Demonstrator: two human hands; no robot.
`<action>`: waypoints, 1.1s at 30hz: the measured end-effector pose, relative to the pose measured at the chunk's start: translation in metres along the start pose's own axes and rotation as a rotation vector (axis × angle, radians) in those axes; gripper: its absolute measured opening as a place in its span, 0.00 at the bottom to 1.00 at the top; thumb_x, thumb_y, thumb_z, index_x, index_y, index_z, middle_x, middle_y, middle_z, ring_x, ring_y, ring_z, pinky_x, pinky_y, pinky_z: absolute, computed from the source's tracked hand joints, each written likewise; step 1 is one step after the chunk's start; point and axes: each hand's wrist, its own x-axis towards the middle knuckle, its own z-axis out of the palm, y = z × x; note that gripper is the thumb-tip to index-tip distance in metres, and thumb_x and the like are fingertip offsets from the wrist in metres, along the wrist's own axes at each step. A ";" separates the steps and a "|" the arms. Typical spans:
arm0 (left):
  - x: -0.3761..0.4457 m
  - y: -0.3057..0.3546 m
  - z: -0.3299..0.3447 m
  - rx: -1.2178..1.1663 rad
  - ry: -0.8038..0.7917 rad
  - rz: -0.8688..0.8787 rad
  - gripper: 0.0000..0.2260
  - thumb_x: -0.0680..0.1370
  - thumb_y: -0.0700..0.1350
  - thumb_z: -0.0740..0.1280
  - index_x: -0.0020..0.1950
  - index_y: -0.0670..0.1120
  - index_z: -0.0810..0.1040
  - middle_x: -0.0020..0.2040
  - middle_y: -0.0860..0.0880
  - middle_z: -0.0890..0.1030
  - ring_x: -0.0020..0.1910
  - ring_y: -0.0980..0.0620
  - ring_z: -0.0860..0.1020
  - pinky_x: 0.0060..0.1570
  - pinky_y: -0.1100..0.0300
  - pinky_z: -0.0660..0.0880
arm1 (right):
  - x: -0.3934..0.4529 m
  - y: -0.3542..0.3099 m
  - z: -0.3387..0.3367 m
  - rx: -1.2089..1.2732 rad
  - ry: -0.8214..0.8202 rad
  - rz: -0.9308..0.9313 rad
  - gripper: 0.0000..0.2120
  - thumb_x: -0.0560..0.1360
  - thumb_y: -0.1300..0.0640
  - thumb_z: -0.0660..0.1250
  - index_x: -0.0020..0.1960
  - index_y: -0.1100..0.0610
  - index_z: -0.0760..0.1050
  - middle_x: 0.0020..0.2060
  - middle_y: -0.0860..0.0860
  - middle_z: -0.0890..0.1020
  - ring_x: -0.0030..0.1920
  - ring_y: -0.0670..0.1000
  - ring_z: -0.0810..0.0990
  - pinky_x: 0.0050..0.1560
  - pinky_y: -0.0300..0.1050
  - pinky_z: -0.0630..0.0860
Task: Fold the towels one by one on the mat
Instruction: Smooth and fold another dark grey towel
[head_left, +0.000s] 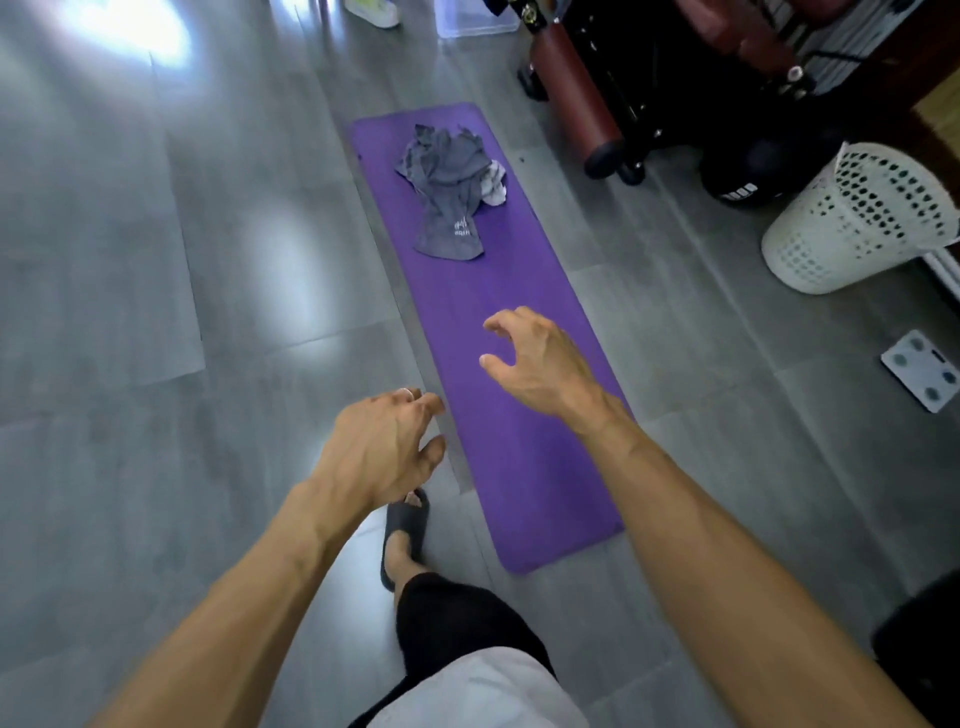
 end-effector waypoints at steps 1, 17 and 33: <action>0.016 -0.013 -0.005 -0.002 -0.011 -0.012 0.15 0.77 0.54 0.63 0.62 0.52 0.75 0.53 0.50 0.80 0.50 0.46 0.80 0.43 0.53 0.78 | 0.024 -0.003 0.001 0.004 -0.015 0.002 0.19 0.74 0.50 0.68 0.64 0.55 0.74 0.56 0.53 0.78 0.56 0.55 0.78 0.55 0.55 0.77; 0.355 -0.193 -0.084 0.069 -0.116 0.106 0.14 0.77 0.54 0.62 0.60 0.51 0.75 0.52 0.52 0.79 0.50 0.47 0.79 0.43 0.53 0.78 | 0.362 0.030 -0.012 0.040 0.011 0.263 0.20 0.74 0.50 0.67 0.64 0.55 0.74 0.58 0.54 0.78 0.58 0.55 0.78 0.56 0.54 0.77; 0.815 -0.421 0.134 0.187 -0.319 0.482 0.12 0.75 0.50 0.64 0.56 0.49 0.77 0.49 0.49 0.79 0.52 0.46 0.78 0.43 0.53 0.78 | 0.706 0.226 0.249 0.158 0.032 0.587 0.18 0.74 0.53 0.69 0.63 0.54 0.74 0.57 0.53 0.77 0.58 0.57 0.75 0.57 0.54 0.73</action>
